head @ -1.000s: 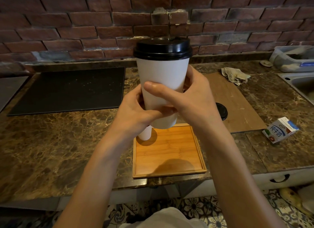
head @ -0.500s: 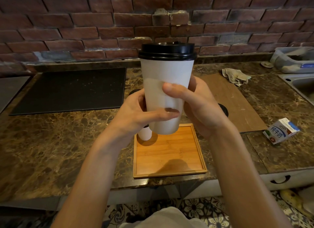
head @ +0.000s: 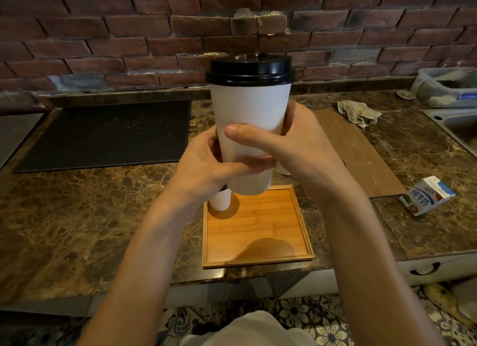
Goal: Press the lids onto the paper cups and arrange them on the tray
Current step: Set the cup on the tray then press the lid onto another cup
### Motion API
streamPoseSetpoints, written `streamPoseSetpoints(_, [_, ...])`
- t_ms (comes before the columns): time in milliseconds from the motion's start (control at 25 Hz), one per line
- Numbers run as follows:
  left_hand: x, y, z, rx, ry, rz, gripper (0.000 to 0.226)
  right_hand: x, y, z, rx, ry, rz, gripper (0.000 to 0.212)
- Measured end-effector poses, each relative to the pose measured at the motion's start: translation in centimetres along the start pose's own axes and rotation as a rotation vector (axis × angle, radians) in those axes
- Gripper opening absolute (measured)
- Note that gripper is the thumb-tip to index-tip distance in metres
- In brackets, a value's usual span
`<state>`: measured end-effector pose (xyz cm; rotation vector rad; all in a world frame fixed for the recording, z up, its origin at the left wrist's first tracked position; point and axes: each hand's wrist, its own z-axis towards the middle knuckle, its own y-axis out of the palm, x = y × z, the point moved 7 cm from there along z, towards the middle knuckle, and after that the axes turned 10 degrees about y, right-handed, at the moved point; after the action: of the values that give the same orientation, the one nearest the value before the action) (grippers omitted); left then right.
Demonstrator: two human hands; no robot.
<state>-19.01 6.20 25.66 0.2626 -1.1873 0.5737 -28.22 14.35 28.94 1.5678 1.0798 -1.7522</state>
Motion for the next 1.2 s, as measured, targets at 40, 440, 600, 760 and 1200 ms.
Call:
streamPoseSetpoints(40, [0.0,-0.1,0.0,0.015,0.000,0.014,0.051,0.0,0.0,0.0,0.022,0.003,-0.012,0.059])
streamPoseSetpoints(440, [-0.3,0.0,0.0,0.062,0.014,0.092,0.044,0.8,0.1,-0.3,0.211,0.037,-0.064,0.068])
streamPoseSetpoints(600, [0.5,-0.1,0.1,0.039,0.022,0.094,0.044,0.3,-0.2,-0.4,0.200,0.002,-0.014,0.067])
streamPoseSetpoints(760, [0.5,-0.1,0.3,0.019,0.017,0.083,0.042,0.2,-0.4,-0.2,0.168,-0.004,0.036,0.065])
streamPoseSetpoints(1200, [0.4,0.5,0.1,-0.109,-0.021,-0.051,0.045,1.2,-0.3,0.4,-0.075,0.029,0.218,0.054])
